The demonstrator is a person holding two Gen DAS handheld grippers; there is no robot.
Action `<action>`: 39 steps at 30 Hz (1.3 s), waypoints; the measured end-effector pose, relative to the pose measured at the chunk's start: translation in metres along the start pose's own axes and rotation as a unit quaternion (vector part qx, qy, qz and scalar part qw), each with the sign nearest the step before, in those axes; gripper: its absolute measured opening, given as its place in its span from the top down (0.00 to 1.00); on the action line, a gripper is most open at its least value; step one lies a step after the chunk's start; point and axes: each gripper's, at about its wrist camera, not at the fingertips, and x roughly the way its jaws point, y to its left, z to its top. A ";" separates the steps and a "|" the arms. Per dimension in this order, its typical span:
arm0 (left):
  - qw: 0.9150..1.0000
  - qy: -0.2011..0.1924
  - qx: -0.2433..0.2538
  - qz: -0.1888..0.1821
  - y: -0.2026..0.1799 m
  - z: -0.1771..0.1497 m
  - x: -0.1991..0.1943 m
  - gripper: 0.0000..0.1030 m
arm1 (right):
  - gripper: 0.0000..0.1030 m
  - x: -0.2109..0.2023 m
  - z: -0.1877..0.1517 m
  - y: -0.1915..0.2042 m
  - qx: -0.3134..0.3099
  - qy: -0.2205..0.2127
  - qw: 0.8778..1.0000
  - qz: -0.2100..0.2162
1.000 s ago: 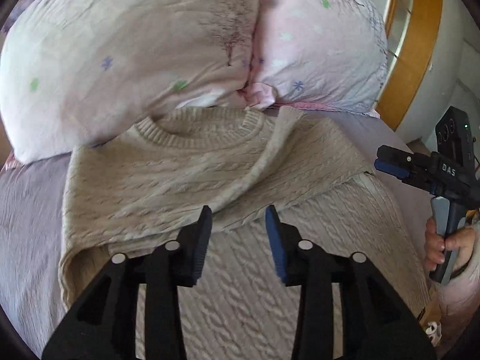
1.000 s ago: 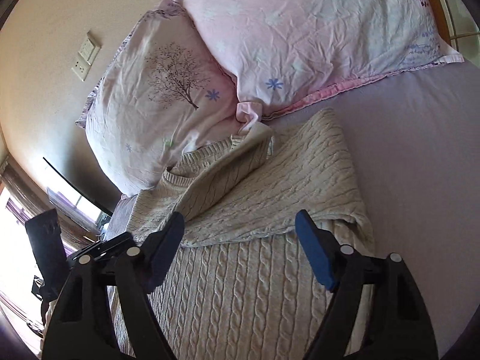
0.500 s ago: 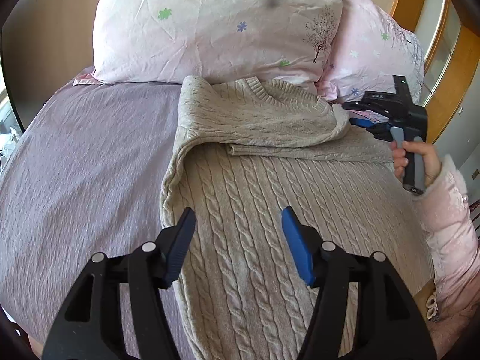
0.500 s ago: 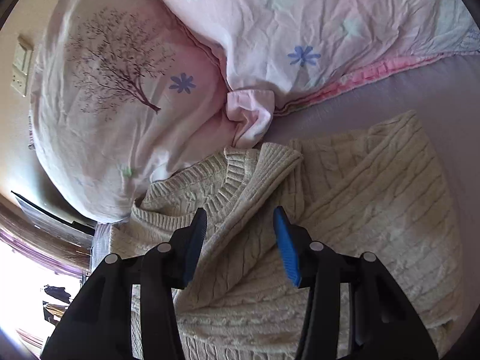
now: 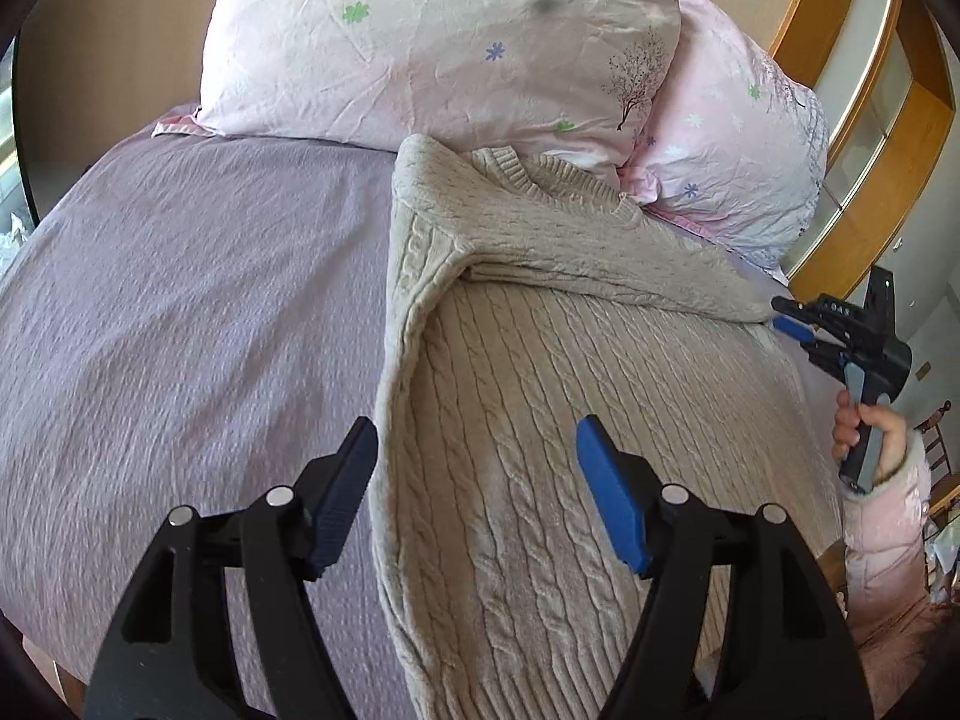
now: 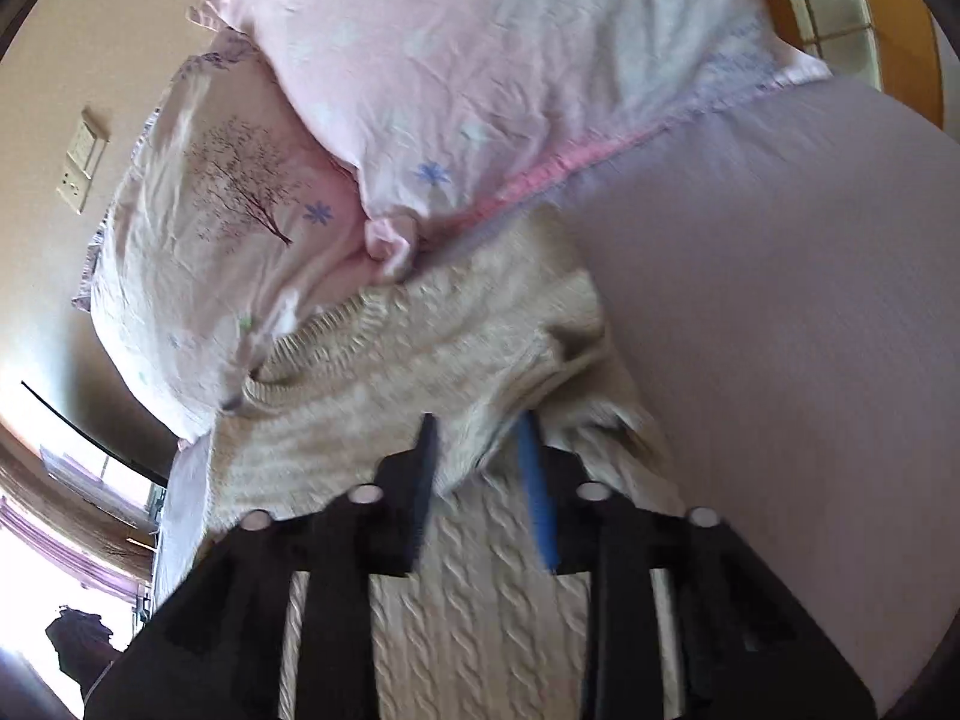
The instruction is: Fold small clothes
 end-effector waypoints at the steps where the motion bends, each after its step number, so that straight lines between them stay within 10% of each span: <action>1: 1.000 0.003 -0.001 -0.004 0.001 -0.005 -0.002 0.32 | 0.42 -0.011 -0.010 -0.010 0.003 0.000 1.000 0.006; 14: 0.999 0.024 -0.022 -0.029 0.001 -0.060 -0.016 0.26 | 0.54 -0.095 -0.114 -0.053 -0.039 0.081 0.994 0.059; 19: 0.998 0.015 -0.023 -0.052 -0.005 -0.082 -0.032 0.28 | 0.91 -0.101 -0.149 -0.055 -0.052 0.129 0.980 0.142; 23: 0.997 0.036 -0.043 -0.058 -0.003 -0.086 -0.030 0.91 | 0.93 -0.108 -0.150 -0.049 -0.052 0.103 0.975 0.190; 25: 0.994 0.048 -0.064 -0.079 0.004 -0.082 -0.025 0.91 | 0.94 -0.117 -0.134 -0.042 -0.048 0.068 0.972 0.220; 32: 0.989 -0.014 -0.104 -0.104 0.020 0.008 -0.026 0.92 | 0.94 -0.113 -0.046 -0.014 -0.029 -0.024 0.964 0.263; 39: 0.990 -0.037 -0.130 -0.038 0.032 0.160 0.064 0.93 | 0.94 0.003 0.064 0.008 0.043 -0.044 0.974 0.218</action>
